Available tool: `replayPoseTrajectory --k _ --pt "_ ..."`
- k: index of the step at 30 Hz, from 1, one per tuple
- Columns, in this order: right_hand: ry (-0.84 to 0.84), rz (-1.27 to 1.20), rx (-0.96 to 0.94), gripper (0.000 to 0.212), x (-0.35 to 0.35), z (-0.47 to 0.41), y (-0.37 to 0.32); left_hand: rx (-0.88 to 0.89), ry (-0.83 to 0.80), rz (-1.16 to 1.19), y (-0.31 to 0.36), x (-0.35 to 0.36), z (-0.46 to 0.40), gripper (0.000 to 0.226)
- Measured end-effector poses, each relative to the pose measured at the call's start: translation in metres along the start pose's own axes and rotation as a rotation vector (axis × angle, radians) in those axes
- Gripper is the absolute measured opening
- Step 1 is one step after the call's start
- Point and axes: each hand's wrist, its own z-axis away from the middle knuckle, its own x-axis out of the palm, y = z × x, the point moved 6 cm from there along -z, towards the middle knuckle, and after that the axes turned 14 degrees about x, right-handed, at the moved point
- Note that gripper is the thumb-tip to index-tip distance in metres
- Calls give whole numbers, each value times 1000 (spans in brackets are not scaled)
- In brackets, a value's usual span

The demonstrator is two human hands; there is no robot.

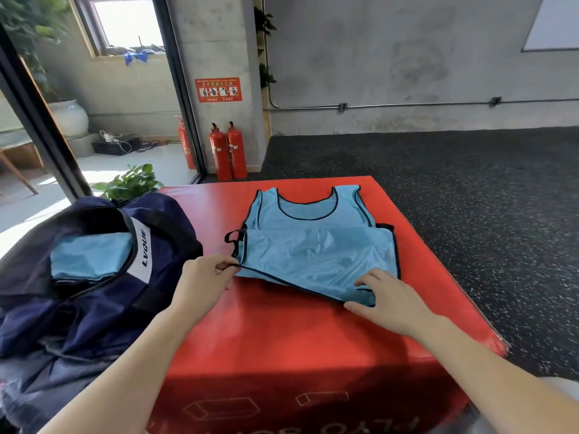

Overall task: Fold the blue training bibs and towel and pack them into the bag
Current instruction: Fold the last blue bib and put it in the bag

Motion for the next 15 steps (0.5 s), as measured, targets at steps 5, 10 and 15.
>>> replayPoseTrajectory --k 5,10,15 --pt "142 -103 -92 57 12 0 -61 44 -5 -20 10 3 -1 11" --pt "174 -187 -161 53 18 -16 -133 60 -43 -33 13 10 4 12" --pt "188 -173 -261 35 23 -23 -182 62 -62 -70 10 15 5 11"
